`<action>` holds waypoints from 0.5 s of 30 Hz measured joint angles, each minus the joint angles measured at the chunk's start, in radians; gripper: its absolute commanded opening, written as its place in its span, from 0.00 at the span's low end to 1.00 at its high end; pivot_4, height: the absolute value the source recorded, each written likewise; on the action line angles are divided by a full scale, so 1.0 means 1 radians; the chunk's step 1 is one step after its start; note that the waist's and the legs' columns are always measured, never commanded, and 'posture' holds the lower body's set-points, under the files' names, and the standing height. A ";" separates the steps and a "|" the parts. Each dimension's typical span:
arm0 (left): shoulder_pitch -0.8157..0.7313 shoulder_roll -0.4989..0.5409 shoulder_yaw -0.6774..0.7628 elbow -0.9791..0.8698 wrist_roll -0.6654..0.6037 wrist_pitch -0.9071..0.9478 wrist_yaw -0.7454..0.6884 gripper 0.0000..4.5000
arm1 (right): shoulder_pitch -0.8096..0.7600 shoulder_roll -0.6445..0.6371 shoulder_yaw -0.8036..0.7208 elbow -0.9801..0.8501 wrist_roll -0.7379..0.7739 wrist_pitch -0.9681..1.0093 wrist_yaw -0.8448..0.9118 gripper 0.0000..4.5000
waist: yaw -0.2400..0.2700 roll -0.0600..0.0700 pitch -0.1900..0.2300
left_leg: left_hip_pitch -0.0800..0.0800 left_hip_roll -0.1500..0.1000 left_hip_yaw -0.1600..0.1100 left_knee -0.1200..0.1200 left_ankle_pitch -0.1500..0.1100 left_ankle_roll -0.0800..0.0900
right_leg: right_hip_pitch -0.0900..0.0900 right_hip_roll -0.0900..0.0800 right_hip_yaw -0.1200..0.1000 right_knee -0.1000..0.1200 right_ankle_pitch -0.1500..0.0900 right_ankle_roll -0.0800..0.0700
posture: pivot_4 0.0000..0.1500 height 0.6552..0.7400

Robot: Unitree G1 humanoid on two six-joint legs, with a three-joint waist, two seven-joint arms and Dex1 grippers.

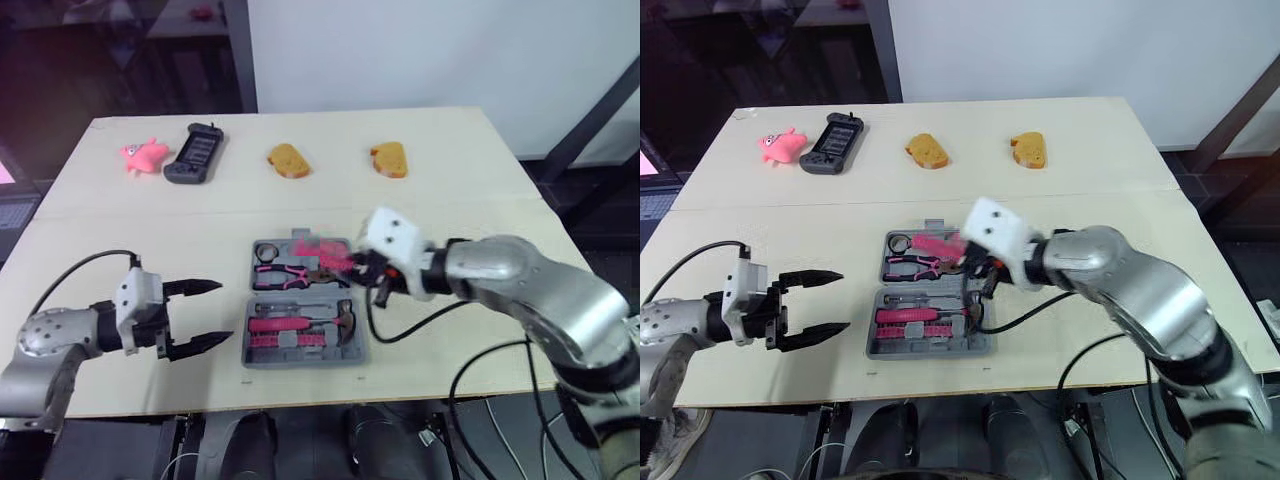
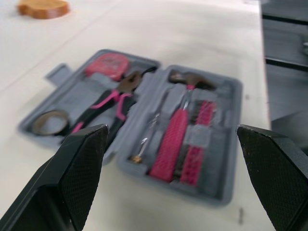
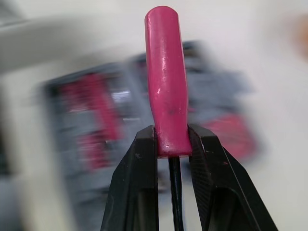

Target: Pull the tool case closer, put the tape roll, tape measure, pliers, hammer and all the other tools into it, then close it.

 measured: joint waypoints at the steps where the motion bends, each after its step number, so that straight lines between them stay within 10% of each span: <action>1: 0.002 -0.004 0.006 0.002 -0.005 -0.010 -0.002 1.00 | -0.018 0.007 0.016 0.005 0.004 0.015 0.003 0.09 | 0.002 0.000 0.000 | -0.001 0.000 0.000 0.000 0.000 0.000 | -0.001 0.000 0.000 0.000 0.000 0.000 | 1.00 1.00; 15: 0.127 0.033 0.044 0.048 0.017 -0.123 -0.096 1.00 | -0.201 0.181 0.420 0.206 -0.071 0.106 -0.013 0.09 | -0.011 0.000 0.000 | -0.013 0.000 0.001 0.004 0.001 -0.001 | -0.015 0.000 0.000 0.004 0.001 0.000 | 1.00 1.00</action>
